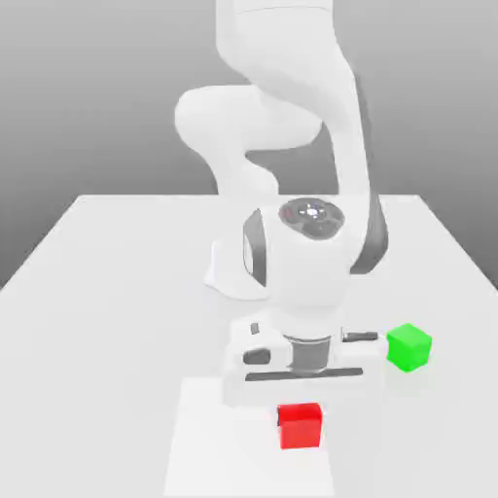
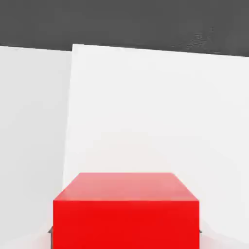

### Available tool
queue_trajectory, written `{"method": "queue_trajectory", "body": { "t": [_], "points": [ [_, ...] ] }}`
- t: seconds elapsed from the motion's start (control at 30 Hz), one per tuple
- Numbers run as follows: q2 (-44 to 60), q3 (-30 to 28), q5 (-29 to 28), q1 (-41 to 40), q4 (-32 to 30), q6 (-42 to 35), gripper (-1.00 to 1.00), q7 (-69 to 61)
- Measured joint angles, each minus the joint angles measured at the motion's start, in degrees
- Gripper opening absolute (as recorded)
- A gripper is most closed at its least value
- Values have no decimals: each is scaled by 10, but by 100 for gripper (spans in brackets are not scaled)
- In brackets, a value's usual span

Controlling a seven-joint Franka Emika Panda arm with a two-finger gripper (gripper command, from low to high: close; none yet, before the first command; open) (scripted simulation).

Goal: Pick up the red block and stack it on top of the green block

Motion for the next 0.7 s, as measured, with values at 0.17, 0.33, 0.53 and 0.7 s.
{"method": "queue_trajectory", "body": {
  "t": [0.17, 0.33, 0.53, 0.7],
  "points": [
    [-96, 28, 31, 23, -21, -75, -100, -33],
    [-178, 87, 84, 151, -71, -104, -100, -130],
    [-221, 146, 97, 245, -118, -100, -100, -197],
    [-126, 146, 16, 230, -117, -9, -100, -143]
  ]
}}
